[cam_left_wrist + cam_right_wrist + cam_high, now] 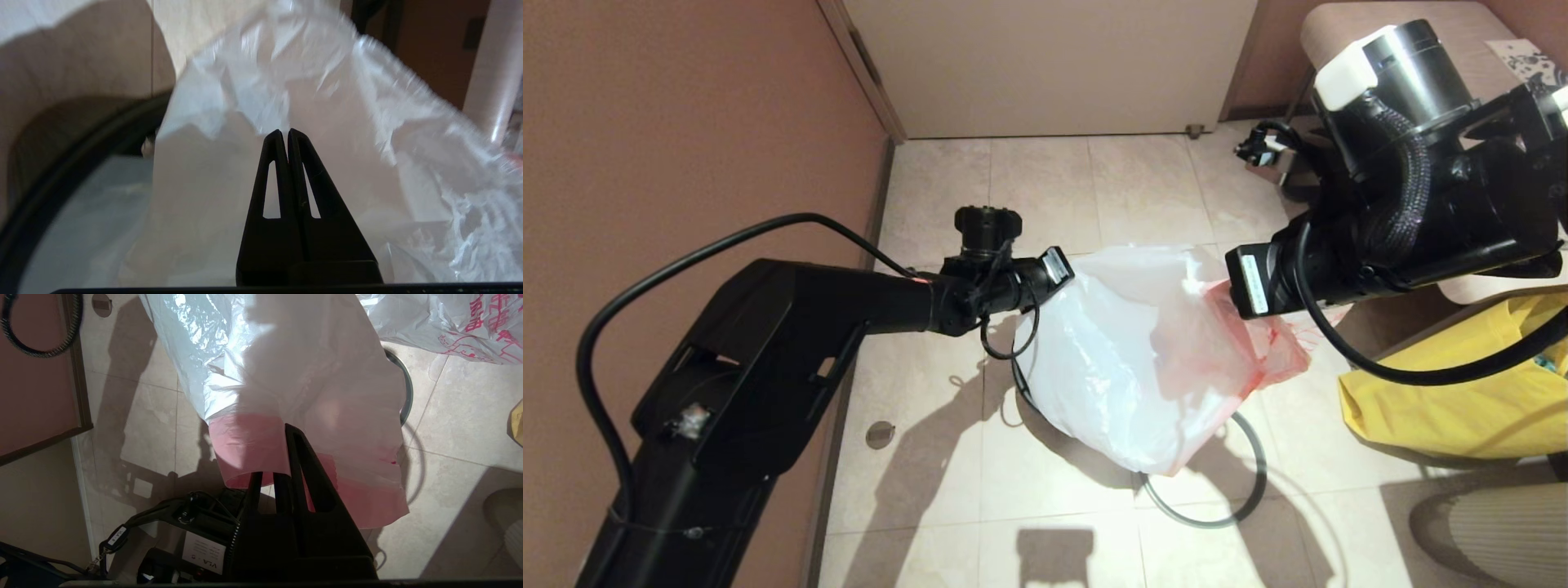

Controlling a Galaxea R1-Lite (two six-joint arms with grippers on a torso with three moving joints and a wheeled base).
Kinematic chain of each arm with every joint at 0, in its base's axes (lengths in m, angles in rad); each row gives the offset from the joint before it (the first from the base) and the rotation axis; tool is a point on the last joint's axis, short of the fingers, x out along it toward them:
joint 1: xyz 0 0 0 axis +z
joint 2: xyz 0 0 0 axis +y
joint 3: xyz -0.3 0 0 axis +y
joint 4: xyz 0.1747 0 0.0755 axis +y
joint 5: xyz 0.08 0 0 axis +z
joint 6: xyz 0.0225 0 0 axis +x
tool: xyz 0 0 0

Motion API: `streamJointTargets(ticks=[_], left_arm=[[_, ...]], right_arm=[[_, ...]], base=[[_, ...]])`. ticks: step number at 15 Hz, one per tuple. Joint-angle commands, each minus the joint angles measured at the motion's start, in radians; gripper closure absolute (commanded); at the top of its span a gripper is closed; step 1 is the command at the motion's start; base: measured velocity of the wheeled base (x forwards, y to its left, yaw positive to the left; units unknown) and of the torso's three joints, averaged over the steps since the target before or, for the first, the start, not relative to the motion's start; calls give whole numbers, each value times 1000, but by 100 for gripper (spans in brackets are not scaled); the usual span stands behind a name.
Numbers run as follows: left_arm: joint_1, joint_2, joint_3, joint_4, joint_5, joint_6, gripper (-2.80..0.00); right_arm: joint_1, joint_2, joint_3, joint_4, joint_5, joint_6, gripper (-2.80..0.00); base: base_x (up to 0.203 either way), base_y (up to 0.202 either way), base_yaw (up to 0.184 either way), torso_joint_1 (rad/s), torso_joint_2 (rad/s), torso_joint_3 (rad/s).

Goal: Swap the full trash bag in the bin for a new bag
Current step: Put the new garbage bag on the trash can

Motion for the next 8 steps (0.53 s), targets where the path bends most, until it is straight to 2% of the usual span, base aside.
streamJointTargets(ticks=[1, 3, 6, 8], left_arm=[[-9, 1, 43, 5, -8, -1, 0], [-9, -3, 127, 14, -54, 24, 0], [-2, -65, 285, 9, -58, 52, 0], [0, -41, 306, 12, -50, 83, 0]], right_arm=[[-3, 2, 4, 3, 6, 1, 0], [-9, 14, 9, 1, 20, 6, 0], [-36, 24, 9, 1, 41, 41, 0], [-53, 51, 9, -2, 53, 41, 0]], base=[[0, 0, 0, 0, 0, 0], [0, 0, 0, 0, 0, 0], [0, 0, 0, 0, 0, 0], [0, 0, 0, 0, 0, 0]])
